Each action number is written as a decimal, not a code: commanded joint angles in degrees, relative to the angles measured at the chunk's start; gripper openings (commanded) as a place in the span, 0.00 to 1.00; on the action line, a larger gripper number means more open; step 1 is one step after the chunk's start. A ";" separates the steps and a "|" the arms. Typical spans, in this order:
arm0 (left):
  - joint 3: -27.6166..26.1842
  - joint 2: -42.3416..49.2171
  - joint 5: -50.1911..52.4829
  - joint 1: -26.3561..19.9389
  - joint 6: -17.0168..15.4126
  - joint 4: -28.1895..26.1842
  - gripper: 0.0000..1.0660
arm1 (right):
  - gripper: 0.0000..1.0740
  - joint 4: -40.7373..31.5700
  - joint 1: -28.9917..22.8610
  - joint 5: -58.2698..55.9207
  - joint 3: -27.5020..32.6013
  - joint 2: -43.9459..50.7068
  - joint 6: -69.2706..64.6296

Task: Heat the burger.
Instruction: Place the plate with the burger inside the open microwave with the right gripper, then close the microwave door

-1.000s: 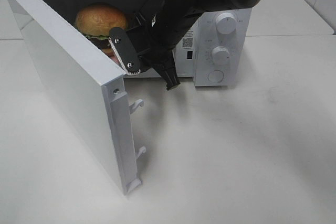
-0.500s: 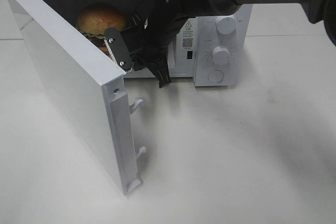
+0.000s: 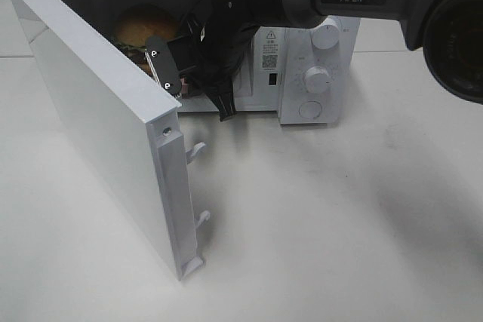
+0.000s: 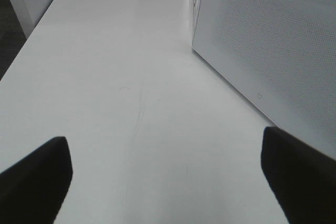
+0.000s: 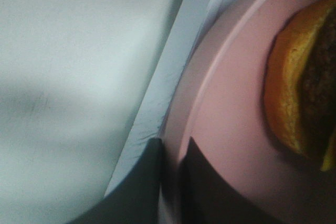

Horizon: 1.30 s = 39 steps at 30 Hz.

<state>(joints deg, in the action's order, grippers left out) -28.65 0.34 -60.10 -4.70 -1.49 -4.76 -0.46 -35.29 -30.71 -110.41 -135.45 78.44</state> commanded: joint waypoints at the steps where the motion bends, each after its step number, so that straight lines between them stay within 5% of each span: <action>1: 0.06 1.15 0.86 0.17 -0.06 0.11 0.84 | 0.11 0.11 0.34 3.21 -1.26 0.57 -0.86; 12: 0.06 1.15 0.86 0.17 -0.06 0.11 0.84 | 0.46 -4.18 0.29 0.46 -1.03 0.74 -0.86; 21: 0.06 1.15 0.86 0.17 -0.06 0.11 0.84 | 0.52 -4.64 0.29 1.32 2.58 3.21 -1.09; 39: 0.06 1.15 0.86 0.17 -0.06 0.11 0.84 | 0.69 -6.36 0.29 11.75 22.06 15.53 -2.58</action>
<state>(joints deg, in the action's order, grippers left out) -28.65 0.34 -60.10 -4.70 -1.49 -4.76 -6.47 -35.07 -20.63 -90.30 -122.04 77.23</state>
